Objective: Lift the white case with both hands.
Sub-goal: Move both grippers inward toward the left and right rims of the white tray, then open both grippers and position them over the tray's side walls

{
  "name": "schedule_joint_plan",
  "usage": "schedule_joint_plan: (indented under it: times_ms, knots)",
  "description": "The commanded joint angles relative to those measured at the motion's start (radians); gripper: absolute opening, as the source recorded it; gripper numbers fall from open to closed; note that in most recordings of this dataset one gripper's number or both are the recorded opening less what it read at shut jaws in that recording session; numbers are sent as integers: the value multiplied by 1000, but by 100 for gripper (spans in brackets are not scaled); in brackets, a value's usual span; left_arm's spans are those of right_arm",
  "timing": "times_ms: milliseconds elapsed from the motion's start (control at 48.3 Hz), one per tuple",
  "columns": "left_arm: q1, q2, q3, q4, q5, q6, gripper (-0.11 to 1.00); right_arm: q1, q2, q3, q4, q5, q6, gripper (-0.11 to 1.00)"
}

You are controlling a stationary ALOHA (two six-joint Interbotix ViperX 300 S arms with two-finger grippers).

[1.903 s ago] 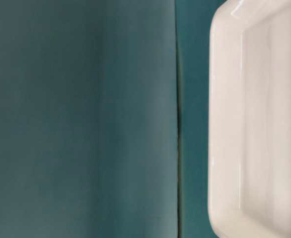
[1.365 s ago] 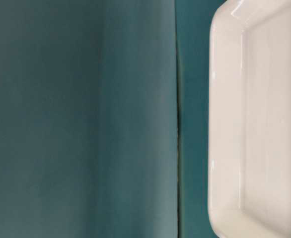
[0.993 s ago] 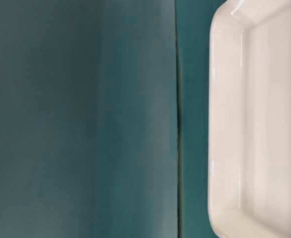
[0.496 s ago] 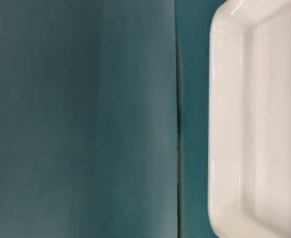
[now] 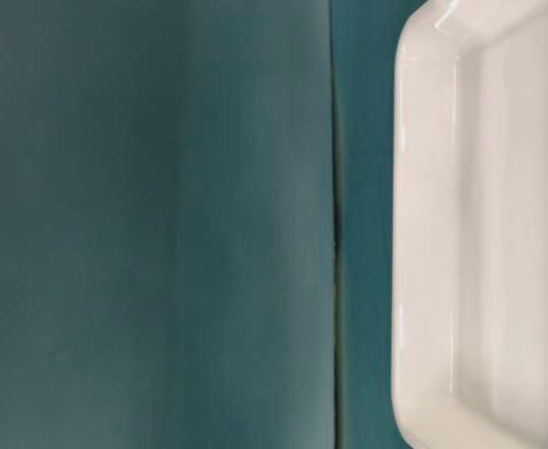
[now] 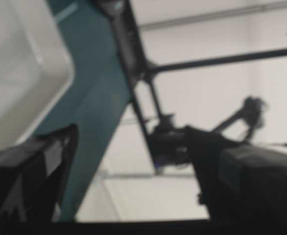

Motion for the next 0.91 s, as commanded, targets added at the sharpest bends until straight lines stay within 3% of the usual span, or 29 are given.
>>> schedule_joint_plan:
  times_ms: [0,165,434,600,890]
  knots:
    - [-3,38,5,3,0,-3,92,-5,31,11,9,-3,21,92]
    - [6,92,48,3,-18,-17,92,-6,41,63,9,-35,84,91]
    - [54,176,137,3,-130,-20,92,-5,129,124,11,-135,100,91]
    - [78,235,183,3,-249,-20,92,15,190,158,12,-273,118,91]
    - [80,337,221,3,-380,-20,92,77,290,207,17,-414,179,90]
